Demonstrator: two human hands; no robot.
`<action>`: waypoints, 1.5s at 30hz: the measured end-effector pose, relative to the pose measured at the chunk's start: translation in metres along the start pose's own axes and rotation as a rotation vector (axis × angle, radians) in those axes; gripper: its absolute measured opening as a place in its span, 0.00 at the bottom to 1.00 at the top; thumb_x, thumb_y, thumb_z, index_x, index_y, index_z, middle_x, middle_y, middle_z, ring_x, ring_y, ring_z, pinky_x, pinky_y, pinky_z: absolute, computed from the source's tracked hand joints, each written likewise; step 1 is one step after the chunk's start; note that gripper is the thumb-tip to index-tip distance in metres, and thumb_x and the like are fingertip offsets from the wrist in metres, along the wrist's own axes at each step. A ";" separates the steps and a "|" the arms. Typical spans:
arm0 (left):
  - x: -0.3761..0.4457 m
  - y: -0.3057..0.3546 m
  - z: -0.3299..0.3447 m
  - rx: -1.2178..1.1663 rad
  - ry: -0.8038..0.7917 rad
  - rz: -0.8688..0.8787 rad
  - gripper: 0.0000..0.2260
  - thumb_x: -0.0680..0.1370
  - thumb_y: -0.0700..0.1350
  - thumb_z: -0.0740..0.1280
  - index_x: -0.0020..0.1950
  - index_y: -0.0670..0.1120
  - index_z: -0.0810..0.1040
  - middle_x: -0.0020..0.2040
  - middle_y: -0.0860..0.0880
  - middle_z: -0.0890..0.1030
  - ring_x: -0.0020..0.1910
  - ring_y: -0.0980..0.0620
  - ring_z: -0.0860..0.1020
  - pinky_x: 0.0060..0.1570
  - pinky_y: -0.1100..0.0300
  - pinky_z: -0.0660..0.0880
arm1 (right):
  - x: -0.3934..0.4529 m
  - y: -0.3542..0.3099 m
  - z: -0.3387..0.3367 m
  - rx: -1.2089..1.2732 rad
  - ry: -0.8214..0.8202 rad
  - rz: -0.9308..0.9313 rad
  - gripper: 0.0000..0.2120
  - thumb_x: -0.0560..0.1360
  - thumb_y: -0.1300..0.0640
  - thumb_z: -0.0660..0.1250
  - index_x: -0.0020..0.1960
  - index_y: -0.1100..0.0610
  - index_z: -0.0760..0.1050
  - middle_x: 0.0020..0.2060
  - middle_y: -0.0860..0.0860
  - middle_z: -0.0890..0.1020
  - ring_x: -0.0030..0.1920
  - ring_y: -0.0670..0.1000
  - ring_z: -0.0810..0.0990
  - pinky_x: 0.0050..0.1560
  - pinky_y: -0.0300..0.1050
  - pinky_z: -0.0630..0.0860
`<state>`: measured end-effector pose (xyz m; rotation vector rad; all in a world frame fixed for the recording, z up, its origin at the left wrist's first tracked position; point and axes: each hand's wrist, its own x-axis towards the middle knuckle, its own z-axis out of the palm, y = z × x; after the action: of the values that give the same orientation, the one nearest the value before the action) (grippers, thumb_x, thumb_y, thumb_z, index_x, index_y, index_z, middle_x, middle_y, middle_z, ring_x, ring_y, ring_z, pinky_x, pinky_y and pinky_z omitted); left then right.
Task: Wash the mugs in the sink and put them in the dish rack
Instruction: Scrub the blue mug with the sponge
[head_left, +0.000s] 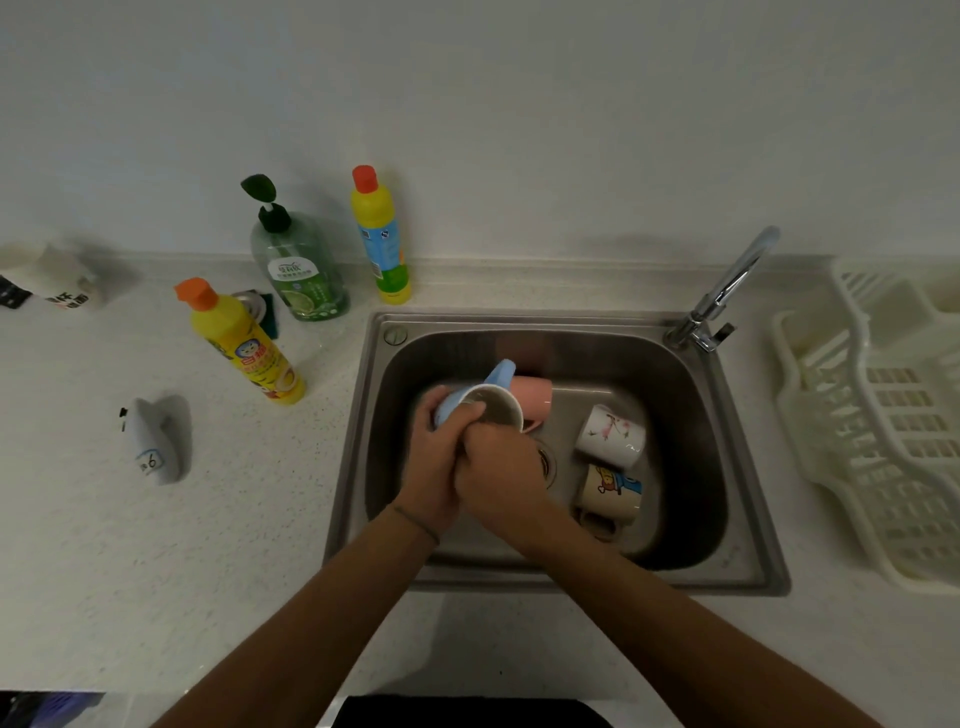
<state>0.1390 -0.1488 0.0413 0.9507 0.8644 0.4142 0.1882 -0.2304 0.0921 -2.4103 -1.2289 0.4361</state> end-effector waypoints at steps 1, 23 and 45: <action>0.001 0.002 -0.002 0.001 0.004 0.003 0.21 0.76 0.46 0.75 0.65 0.59 0.73 0.68 0.43 0.77 0.64 0.41 0.79 0.56 0.49 0.80 | -0.001 -0.001 -0.001 0.007 -0.040 -0.015 0.07 0.80 0.60 0.63 0.51 0.62 0.78 0.46 0.58 0.82 0.49 0.60 0.81 0.48 0.53 0.77; 0.009 0.020 -0.021 0.178 -0.049 0.077 0.31 0.71 0.43 0.79 0.72 0.57 0.73 0.68 0.49 0.75 0.65 0.43 0.77 0.53 0.45 0.83 | 0.001 0.024 -0.004 -0.131 -0.022 -0.350 0.20 0.76 0.61 0.65 0.68 0.59 0.70 0.61 0.62 0.80 0.56 0.57 0.83 0.56 0.54 0.81; 0.015 0.025 -0.021 0.355 -0.221 -0.119 0.25 0.74 0.50 0.76 0.69 0.58 0.75 0.69 0.46 0.74 0.63 0.41 0.77 0.43 0.51 0.82 | -0.008 0.040 0.007 -0.260 -0.033 -0.419 0.17 0.80 0.54 0.67 0.66 0.57 0.74 0.59 0.56 0.82 0.54 0.54 0.82 0.52 0.48 0.81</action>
<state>0.1329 -0.1141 0.0493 1.2381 0.8006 0.0495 0.2080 -0.2571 0.0673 -2.2597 -1.8483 0.1985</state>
